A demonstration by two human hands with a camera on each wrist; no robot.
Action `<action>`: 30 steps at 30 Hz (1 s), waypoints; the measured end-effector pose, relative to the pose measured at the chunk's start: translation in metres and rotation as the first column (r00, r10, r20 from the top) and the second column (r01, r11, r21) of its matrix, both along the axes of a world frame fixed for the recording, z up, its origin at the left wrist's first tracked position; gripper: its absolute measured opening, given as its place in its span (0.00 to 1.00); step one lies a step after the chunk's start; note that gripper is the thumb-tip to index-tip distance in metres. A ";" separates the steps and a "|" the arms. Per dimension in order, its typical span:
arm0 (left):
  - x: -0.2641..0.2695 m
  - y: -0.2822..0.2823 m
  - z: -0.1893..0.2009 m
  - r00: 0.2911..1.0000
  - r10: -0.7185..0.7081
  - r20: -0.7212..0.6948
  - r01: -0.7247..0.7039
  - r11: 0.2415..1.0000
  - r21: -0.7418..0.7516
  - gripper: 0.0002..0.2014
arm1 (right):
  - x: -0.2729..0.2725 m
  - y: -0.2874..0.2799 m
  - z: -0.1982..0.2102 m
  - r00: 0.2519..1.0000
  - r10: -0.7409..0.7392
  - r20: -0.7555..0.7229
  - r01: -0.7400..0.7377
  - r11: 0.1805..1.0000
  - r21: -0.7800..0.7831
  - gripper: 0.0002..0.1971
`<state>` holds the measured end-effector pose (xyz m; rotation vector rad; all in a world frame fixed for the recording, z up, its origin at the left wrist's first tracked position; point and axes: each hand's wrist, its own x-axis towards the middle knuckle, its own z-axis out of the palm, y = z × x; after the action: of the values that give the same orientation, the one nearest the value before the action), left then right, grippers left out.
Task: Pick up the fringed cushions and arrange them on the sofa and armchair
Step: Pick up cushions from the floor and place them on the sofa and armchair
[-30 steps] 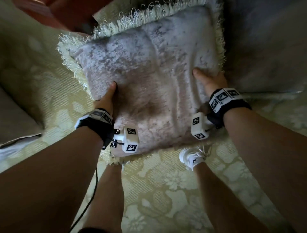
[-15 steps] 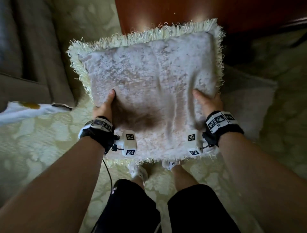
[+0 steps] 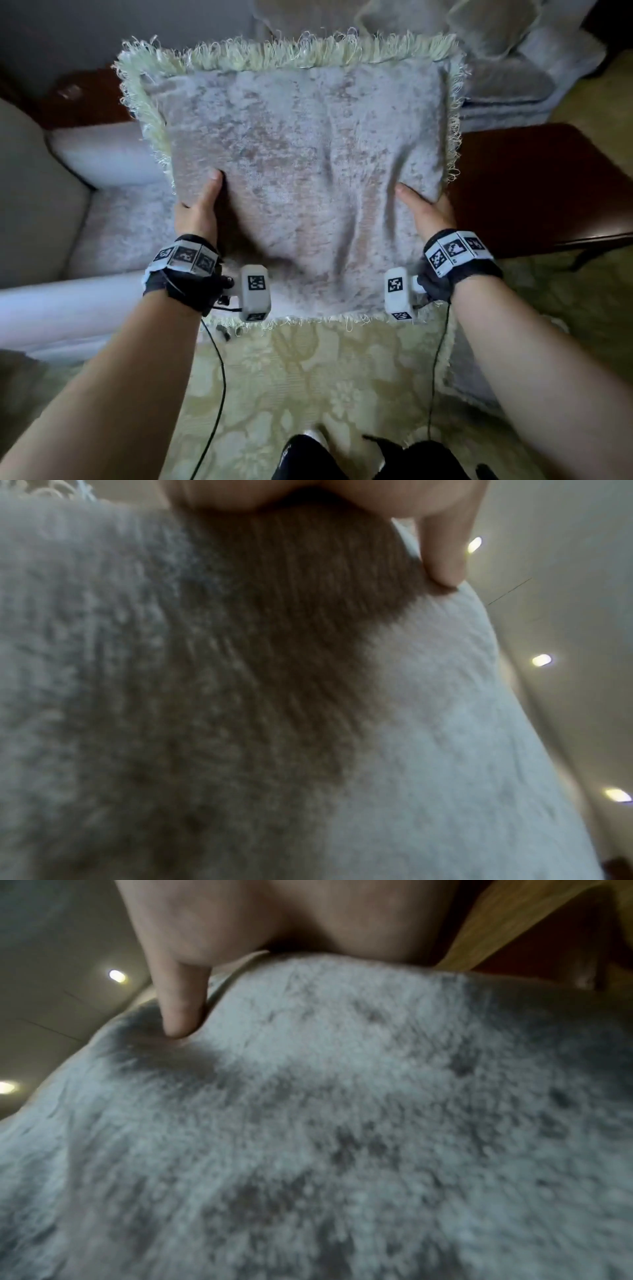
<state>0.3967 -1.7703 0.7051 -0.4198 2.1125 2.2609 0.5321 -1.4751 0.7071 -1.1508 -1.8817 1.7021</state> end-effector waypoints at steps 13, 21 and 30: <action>-0.014 -0.052 0.225 0.887 0.050 -0.458 -0.001 0.994 0.106 0.47 | -0.030 -0.050 0.209 0.942 0.094 -0.323 -0.089 0.996 0.030 0.44; -0.059 -0.036 0.276 0.837 0.120 -0.533 -0.039 0.986 0.161 0.44 | -0.088 -0.032 0.249 0.889 0.117 -0.442 -0.125 0.992 0.011 0.40; -0.133 0.001 0.296 0.803 0.152 -0.577 -0.122 0.988 0.091 0.49 | -0.180 0.004 0.261 0.837 0.156 -0.524 -0.147 0.987 0.060 0.56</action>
<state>0.2632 -1.7690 1.0015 0.1700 2.3183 2.8014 0.3517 -1.4710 0.9677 -0.4514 -1.6550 1.8402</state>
